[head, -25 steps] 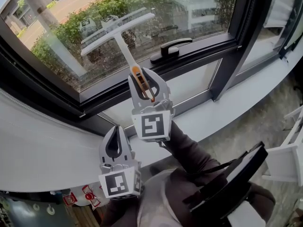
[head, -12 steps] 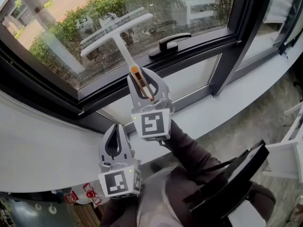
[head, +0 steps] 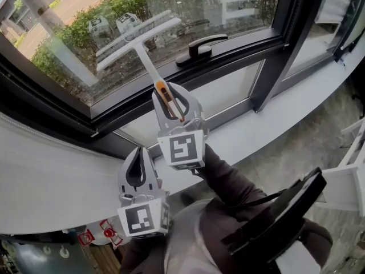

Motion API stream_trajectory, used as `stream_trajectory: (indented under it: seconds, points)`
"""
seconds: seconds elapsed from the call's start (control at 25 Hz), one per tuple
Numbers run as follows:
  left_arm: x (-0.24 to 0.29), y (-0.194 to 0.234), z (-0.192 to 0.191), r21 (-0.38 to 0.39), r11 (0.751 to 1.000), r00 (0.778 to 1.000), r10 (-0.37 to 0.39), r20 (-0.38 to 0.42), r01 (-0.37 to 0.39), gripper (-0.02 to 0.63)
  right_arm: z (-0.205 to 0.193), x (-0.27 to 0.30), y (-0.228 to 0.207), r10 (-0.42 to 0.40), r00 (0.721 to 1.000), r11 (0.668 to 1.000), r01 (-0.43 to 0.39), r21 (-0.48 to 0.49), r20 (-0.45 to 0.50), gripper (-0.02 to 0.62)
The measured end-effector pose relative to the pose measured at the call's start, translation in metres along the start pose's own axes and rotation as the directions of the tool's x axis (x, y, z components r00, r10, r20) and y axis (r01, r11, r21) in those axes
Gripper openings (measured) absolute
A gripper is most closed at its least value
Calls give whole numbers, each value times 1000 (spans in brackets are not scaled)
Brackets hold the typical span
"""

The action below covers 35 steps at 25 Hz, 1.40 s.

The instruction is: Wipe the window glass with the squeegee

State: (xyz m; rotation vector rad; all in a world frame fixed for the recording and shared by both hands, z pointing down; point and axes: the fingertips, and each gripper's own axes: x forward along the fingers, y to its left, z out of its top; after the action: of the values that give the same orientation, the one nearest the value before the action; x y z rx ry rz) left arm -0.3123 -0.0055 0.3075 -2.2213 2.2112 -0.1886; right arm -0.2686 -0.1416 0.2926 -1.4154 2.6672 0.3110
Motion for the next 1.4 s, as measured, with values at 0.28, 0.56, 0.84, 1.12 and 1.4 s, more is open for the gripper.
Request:
stream_trajectory:
  seconds: [0.28,0.56,0.84,1.12,1.4]
  points:
    - [1,-2,-4,-2,1000,1000,-8,-6,8,2,-11,-2,4,9,1000,1000,-9,11,-23,132]
    - [1,-5,-5,-2,1000,1000,-14,-3,14,2,-20,-5,6,14,999,1000,-14,18,-42,130]
    - [1,-8,-8,2,1000,1000,-26,-12,26,2,-29,-7,8,18,997,999,-16,28,-69,130]
    - [0,-11,-8,-1,999,999,-36,-14,36,2,-35,-10,10,31,996,999,-28,41,-88,130]
    - [-2,-13,-7,-8,999,999,-46,-9,46,2,-43,-14,13,45,992,997,-37,69,-119,130]
